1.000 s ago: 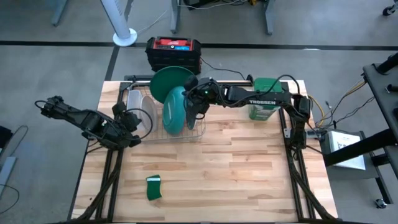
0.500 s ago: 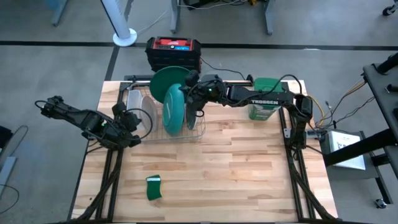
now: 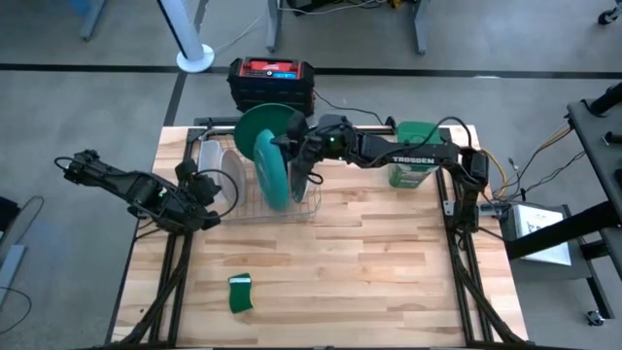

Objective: Sort dishes
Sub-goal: Put the light blue plate on the dish rack

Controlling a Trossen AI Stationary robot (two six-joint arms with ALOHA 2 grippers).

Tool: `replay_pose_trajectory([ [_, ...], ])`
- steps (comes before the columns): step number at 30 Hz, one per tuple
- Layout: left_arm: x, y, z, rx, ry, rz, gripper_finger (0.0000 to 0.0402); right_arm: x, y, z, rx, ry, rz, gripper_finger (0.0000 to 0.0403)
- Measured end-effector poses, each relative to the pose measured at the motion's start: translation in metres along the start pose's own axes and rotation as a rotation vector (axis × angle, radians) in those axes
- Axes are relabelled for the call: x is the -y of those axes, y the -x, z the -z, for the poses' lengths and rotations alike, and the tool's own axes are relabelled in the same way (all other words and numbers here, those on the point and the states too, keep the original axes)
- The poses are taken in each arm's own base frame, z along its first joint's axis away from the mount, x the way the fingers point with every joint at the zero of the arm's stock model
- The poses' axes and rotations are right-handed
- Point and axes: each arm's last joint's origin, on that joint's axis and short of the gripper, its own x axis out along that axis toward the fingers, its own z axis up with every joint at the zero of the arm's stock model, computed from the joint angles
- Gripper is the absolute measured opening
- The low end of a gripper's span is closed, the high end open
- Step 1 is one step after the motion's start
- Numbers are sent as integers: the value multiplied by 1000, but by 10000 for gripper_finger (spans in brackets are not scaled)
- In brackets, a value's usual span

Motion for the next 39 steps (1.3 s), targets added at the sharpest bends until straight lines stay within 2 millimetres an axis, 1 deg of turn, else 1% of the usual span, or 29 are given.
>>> replay_pose_trajectory([
  [7, 0, 0, -1, 11, 4, -8, 0, 2, 2, 3, 224, 12, 4, 1],
  [11, 0, 0, -1, 11, 4, -8, 0, 3, 4, 6, 387, 14, -3, 1],
  [15, 0, 0, -1, 12, 4, -10, 0, -2, 3, 7, 497, 9, -22, 0],
  [21, 0, 0, -1, 14, 5, -12, 0, -20, -3, 10, 521, 0, -110, 0],
  [23, 0, 0, -1, 16, 5, -13, 0, -24, -5, 11, 527, 24, -115, 0],
  [27, 0, 0, -1, 20, 9, -11, 0, -34, -10, 13, 525, 14, -147, 0],
  [32, 0, 0, -2, 23, 13, -9, 0, -34, -10, 13, 521, 3, -153, 2],
  [39, 0, 0, -2, 23, 13, -9, 0, -35, -10, 13, 527, 23, -154, 36],
])
